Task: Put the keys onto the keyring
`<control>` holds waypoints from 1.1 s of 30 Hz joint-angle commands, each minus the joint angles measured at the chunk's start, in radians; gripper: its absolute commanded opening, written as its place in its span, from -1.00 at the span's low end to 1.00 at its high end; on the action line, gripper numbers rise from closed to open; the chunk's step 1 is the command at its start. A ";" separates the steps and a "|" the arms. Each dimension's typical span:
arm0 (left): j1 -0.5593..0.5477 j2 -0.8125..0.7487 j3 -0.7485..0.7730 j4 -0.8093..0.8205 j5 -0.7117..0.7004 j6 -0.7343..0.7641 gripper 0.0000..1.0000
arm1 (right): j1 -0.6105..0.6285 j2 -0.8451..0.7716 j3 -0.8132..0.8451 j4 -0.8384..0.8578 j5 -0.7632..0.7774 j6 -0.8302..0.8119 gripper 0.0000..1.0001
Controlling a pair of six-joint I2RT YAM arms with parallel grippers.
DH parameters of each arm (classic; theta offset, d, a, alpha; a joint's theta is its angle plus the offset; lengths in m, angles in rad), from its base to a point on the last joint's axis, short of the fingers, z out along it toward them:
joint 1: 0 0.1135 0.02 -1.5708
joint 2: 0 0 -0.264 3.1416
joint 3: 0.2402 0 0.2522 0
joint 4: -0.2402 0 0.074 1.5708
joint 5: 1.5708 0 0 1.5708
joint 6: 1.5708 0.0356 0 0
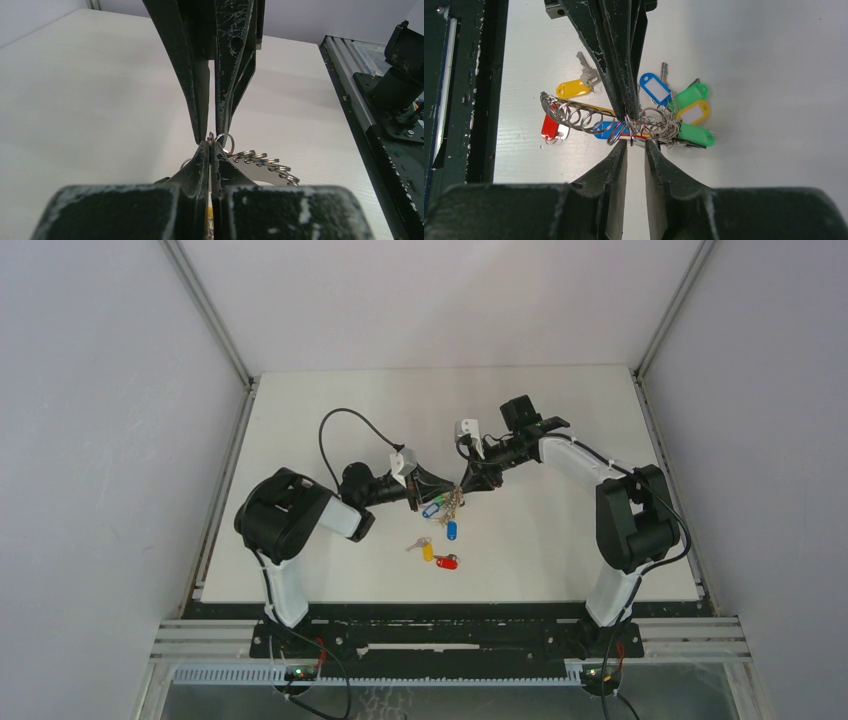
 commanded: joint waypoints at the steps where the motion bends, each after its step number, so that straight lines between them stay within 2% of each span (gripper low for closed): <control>1: 0.004 -0.033 0.015 0.054 0.014 -0.008 -1.00 | 0.005 -0.031 0.042 -0.013 -0.039 -0.019 -0.63; 8: 0.004 -0.032 0.018 0.055 0.015 -0.009 -0.99 | 0.005 -0.028 0.054 -0.008 -0.049 -0.005 -0.67; 18: 0.004 -0.035 0.015 0.055 0.011 -0.008 -1.00 | 0.007 -0.021 0.059 -0.001 -0.056 0.010 -0.60; 21: 0.004 -0.036 0.013 0.055 0.012 -0.008 -1.00 | 0.008 -0.019 0.061 -0.001 -0.057 0.010 -0.71; 25: 0.004 -0.041 0.009 0.055 0.000 -0.004 -1.00 | 0.008 -0.016 0.061 -0.007 -0.045 0.013 -1.00; 33: 0.014 -0.065 -0.015 0.056 -0.098 -0.008 -0.99 | 0.007 -0.006 0.032 -0.024 0.026 0.048 -1.00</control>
